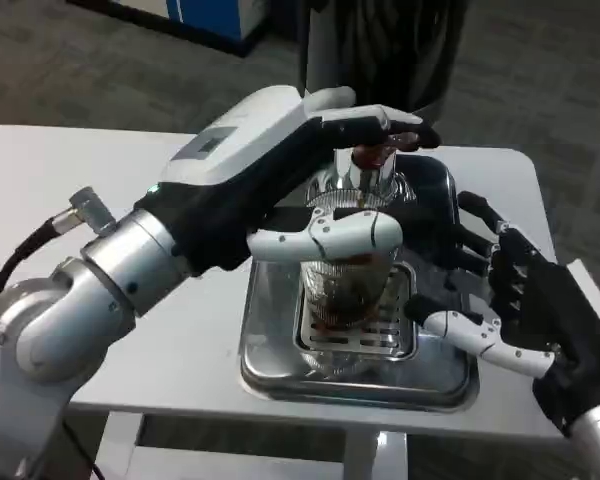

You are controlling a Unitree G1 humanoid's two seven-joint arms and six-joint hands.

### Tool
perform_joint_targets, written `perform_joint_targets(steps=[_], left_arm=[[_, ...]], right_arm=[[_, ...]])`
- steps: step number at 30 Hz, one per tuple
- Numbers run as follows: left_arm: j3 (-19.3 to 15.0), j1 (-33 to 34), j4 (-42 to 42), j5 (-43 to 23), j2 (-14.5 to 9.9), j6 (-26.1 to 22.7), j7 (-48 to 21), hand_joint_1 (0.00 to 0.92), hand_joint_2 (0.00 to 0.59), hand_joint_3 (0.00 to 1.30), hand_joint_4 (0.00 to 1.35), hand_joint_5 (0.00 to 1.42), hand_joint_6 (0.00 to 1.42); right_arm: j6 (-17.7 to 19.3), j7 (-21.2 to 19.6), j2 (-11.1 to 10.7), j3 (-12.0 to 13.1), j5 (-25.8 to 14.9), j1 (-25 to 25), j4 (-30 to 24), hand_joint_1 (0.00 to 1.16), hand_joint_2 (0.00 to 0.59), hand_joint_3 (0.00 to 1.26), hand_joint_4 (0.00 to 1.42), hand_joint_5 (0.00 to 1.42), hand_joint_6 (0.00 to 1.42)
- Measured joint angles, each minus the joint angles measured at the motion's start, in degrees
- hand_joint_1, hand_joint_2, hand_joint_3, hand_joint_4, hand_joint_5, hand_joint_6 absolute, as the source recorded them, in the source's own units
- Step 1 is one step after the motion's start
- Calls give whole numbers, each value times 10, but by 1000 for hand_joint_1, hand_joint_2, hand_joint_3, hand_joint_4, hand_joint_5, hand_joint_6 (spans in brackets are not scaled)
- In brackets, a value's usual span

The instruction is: Grasp the cup under the faucet to collect the drink, then remove the cup.

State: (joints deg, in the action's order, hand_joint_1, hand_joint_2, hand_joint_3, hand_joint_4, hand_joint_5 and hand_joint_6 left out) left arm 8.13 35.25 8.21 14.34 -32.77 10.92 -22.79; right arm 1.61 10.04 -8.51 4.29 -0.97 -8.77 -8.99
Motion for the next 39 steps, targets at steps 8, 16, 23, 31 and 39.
perform_joint_targets(steps=[8, 16, 23, 31, 39], left_arm=[[0, 5, -6, 0, 0, 0, 0, 89, 183, 421, 338, 243, 38], [-2, 9, -14, 0, -2, 4, 0, 103, 191, 421, 338, 243, 38], [-3, 9, -15, 0, -2, 5, 0, 104, 185, 421, 338, 243, 38], [-6, -3, -11, 0, -1, 6, 14, 101, 195, 421, 336, 243, 38], [-12, -29, 7, 0, 2, 2, 41, 105, 187, 336, 175, 180, 24]], right_arm=[[4, -4, -3, -1, 0, 0, 0, 948, 157, 108, 228, 260, 285], [17, -8, -2, -14, 9, -6, 14, 955, 158, 104, 230, 261, 285], [20, -15, -1, -21, 17, -18, 31, 958, 158, 103, 230, 267, 285], [24, -20, 1, -31, 21, -21, 40, 960, 158, 103, 230, 274, 288], [25, -23, 4, -38, 22, -21, 42, 957, 164, 103, 240, 276, 290]])
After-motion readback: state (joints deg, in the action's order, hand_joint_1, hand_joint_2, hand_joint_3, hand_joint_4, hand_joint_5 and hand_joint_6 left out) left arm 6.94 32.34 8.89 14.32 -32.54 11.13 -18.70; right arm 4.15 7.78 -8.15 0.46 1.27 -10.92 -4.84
